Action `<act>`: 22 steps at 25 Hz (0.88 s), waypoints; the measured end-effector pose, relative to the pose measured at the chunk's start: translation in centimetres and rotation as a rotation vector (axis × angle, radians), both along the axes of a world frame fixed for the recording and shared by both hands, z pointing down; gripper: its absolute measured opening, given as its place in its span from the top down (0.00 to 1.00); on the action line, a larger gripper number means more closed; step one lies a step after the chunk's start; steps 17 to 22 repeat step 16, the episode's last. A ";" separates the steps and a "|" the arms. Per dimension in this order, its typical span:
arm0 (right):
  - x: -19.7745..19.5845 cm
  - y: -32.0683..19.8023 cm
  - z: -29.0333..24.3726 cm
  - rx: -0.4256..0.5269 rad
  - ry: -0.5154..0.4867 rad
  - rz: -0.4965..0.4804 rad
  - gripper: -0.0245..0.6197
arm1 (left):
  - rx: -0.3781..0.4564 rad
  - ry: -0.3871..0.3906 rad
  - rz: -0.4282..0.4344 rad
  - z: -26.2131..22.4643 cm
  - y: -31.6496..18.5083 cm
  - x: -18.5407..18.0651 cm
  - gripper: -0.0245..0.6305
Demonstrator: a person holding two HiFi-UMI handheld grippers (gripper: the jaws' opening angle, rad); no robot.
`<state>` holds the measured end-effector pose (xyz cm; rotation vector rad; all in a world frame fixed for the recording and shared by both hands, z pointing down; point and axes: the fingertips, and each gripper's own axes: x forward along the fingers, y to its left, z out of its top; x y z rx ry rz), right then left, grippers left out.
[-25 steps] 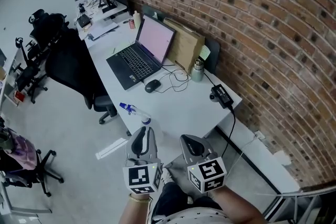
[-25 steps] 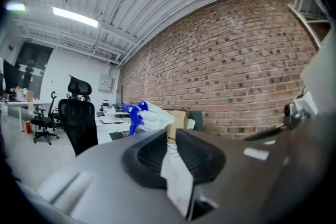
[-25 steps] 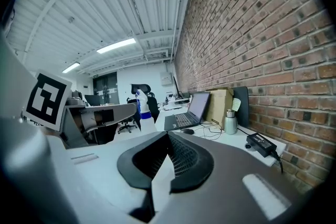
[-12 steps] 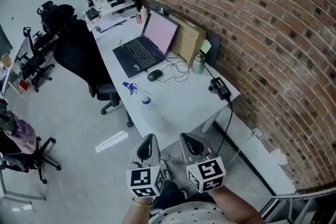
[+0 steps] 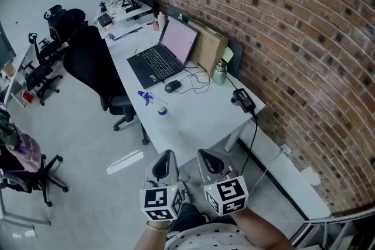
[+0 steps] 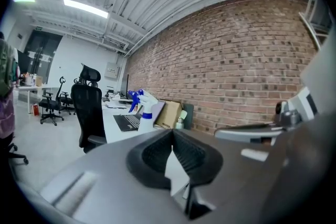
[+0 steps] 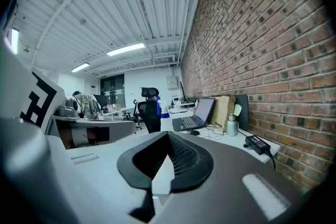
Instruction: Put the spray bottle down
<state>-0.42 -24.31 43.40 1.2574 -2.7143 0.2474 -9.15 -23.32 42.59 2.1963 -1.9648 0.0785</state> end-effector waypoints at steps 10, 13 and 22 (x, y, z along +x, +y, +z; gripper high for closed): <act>-0.3 0.1 -0.2 0.009 -0.004 -0.006 0.96 | 0.008 -0.020 -0.004 0.0 0.2 -0.2 0.95; -0.3 0.1 -0.2 0.009 0.000 -0.004 0.96 | 0.007 -0.031 0.004 -0.1 0.2 -0.1 0.95; -0.3 0.0 -0.2 0.010 0.000 0.000 0.96 | 0.006 -0.028 0.008 -0.2 0.2 0.0 0.95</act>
